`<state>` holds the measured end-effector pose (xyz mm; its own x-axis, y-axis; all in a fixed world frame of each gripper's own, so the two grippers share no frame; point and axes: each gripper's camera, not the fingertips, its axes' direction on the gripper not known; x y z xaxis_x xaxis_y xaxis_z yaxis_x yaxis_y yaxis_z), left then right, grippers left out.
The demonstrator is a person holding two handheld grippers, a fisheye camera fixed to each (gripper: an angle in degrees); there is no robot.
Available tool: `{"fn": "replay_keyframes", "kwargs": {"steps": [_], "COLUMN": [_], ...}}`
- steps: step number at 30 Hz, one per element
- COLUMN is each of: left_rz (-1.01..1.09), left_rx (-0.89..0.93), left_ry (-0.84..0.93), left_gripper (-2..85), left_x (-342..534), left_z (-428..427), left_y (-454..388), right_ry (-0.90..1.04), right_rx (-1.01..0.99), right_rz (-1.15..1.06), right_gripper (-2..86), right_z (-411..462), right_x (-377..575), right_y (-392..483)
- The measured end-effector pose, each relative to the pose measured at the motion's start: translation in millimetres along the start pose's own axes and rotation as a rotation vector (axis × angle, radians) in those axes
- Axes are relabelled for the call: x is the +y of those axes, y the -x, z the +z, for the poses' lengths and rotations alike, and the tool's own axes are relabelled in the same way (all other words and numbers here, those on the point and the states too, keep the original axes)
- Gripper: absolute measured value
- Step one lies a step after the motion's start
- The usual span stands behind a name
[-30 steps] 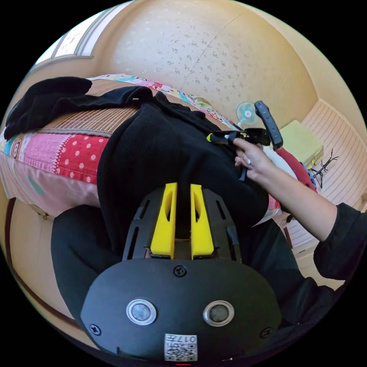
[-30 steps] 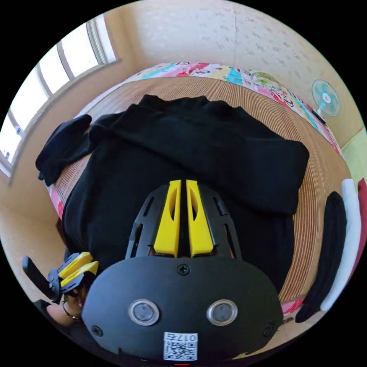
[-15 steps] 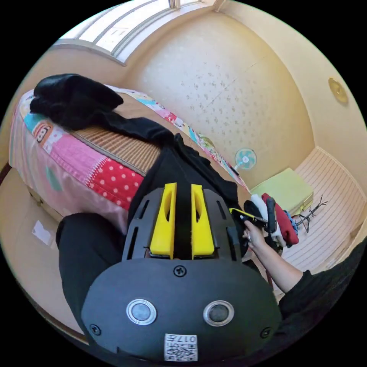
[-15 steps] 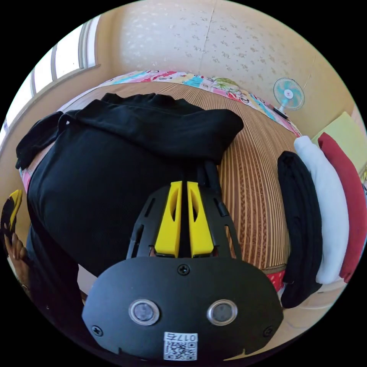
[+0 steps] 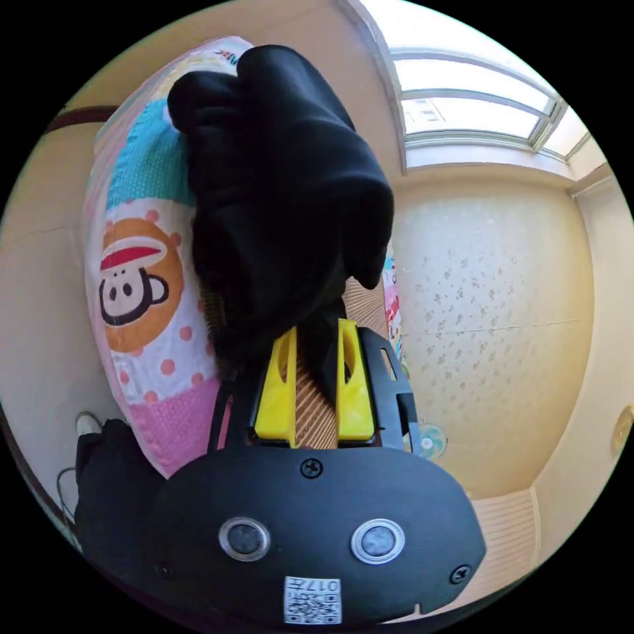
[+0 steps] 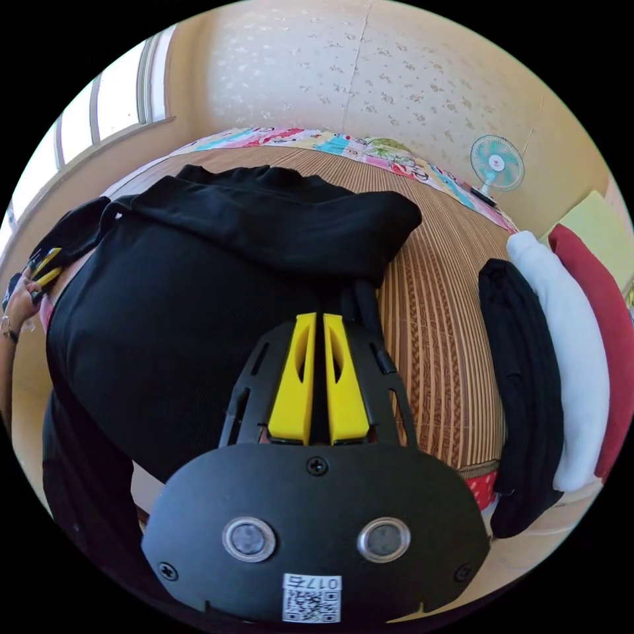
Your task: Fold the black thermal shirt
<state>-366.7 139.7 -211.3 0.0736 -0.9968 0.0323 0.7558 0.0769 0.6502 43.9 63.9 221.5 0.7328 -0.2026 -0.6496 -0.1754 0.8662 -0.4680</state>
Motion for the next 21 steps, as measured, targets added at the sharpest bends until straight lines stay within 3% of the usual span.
{"fn": "replay_keyframes", "kwargs": {"steps": [2,4,6,8,10,13,16,21], "left_rz": [0.16,0.515,0.756,0.922,1.117,1.343,1.376,1.307], "left_rx": [0.013,0.042,0.122,0.281,0.425,0.352,0.254,0.143], "left_ry": [-0.07,-0.273,-0.328,-0.256,-0.046,0.272,0.504,0.475], "left_gripper": [4.9,4.2,4.0,3.9,4.0,5.3,7.4,7.7], "left_x": [12.4,69.7,128.9,191.0,280.7,404.0,485.7,527.0], "left_z": [-9.9,-34.2,-36.1,-20.8,24.3,101.0,146.7,129.5], "left_y": [-49.1,-139.0,-200.1,-245.3,-287.1,-300.1,-257.1,-165.4], "right_ry": [-0.018,-0.024,-0.028,-0.03,-0.032,-0.033,-0.037,-0.039], "right_rx": [-0.038,-0.072,-0.12,-0.193,-0.234,-0.276,-0.306,-0.353], "right_rz": [0.02,0.034,0.055,0.095,0.116,0.129,0.135,0.154], "right_gripper": [3.0,3.0,3.0,3.0,3.0,2.9,2.9,2.8], "right_z": [0.7,1.1,1.8,3.8,4.6,4.9,4.6,7.2], "right_x": [5.9,8.9,11.5,14.4,16.3,18.2,20.1,21.0], "right_y": [-11.0,-20.5,-32.3,-50.1,-61.4,-75.1,-86.3,-104.3]}}
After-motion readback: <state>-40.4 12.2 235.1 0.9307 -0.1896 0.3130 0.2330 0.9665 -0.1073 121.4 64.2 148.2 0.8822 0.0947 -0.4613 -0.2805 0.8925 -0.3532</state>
